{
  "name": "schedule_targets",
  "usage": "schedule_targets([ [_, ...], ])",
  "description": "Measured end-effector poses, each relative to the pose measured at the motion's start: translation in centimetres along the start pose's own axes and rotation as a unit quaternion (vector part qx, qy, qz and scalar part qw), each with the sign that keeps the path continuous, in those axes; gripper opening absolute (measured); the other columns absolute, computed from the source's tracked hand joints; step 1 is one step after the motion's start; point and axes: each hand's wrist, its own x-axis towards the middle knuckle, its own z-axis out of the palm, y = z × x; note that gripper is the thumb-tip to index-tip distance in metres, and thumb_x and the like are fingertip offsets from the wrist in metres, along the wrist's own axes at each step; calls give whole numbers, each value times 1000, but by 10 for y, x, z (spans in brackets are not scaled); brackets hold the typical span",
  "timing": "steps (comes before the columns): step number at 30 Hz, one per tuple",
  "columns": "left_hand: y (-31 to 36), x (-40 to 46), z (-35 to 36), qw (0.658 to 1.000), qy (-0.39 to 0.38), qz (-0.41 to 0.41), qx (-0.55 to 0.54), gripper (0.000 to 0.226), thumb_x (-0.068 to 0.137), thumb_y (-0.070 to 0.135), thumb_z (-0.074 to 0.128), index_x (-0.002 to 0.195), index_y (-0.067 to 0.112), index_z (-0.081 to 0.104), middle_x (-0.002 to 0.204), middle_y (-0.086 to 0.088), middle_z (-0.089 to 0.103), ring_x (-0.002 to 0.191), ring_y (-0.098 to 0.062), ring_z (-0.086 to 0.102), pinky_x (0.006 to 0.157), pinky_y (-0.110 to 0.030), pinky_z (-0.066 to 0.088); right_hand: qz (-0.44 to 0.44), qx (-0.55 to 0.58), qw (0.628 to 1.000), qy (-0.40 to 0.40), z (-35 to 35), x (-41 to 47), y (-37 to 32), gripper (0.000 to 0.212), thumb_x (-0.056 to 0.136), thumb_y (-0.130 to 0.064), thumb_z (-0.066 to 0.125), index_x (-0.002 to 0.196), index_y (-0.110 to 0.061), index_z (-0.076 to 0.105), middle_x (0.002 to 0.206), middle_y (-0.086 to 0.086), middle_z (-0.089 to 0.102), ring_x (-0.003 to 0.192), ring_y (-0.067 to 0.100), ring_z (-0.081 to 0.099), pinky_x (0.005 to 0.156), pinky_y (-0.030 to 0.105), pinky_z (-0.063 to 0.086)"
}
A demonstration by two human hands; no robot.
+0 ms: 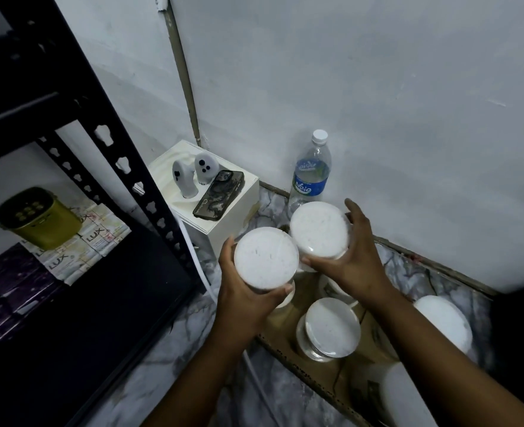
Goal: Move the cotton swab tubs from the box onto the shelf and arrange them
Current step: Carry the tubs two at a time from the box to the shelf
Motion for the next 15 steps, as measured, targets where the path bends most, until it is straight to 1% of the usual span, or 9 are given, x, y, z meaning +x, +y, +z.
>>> schedule_targets([
  [2,9,-5,-6,1000,0,0,-15,106,46,41,88,127,59,21,136,17,37,129,-5,39,104,-30,42,3,27,1000,15,-3,-15,-12,121,48,-52,80,147,-29,15,145,-9,25,124,-2,26,104,22,25],
  [4,17,-11,-13,999,5,4,-34,102,44,42,86,130,47,31,135,14,44,127,-3,43,101,-33,47,-10,57,998,34,-5,-29,-21,113,45,-52,83,140,-32,25,137,-13,31,118,-10,32,99,6,26],
  [5,23,-14,-16,999,7,7,-40,99,44,42,86,128,45,34,132,15,45,125,-1,44,100,-30,49,-23,71,996,45,-6,-34,-24,108,44,-51,89,134,-34,30,130,-17,35,114,-17,34,94,-1,26],
  [6,28,-18,-19,999,9,10,-43,96,44,42,85,126,44,35,131,17,45,124,1,44,99,-28,49,-36,83,994,56,-6,-39,-27,103,43,-51,91,128,-36,33,124,-22,36,113,-20,34,91,-5,28],
  [7,33,-21,-23,999,11,14,-46,95,44,42,84,125,43,35,131,16,44,123,1,44,99,-28,49,-43,92,993,63,-7,-44,-30,98,41,-51,87,124,-38,35,121,-26,36,113,-21,35,90,-5,29],
  [9,42,-28,-30,998,13,25,-49,97,45,39,85,128,39,35,134,10,44,126,-6,45,100,-36,48,-45,117,990,61,-9,-52,-39,91,41,-52,80,119,-44,34,121,-28,35,114,-20,36,90,-3,31],
  [11,49,-35,-39,998,16,27,-60,102,46,35,88,133,35,35,135,8,45,128,-11,45,100,-44,48,-44,145,988,40,-12,-59,-50,91,41,-52,79,119,-45,33,125,-26,36,116,-19,37,90,-2,32],
  [13,58,-42,-48,998,23,31,-54,105,45,37,89,134,36,34,134,13,45,127,-9,45,101,-42,48,-41,166,985,15,-16,-66,-63,92,41,-50,80,119,-44,32,124,-28,38,114,-20,39,87,-2,35],
  [15,70,-51,-58,998,32,43,-36,103,44,41,88,132,38,33,133,15,44,126,-7,45,99,-34,48,-36,176,984,-4,-18,-73,-77,94,39,-50,80,120,-43,32,122,-31,40,111,-23,40,83,-2,38],
])
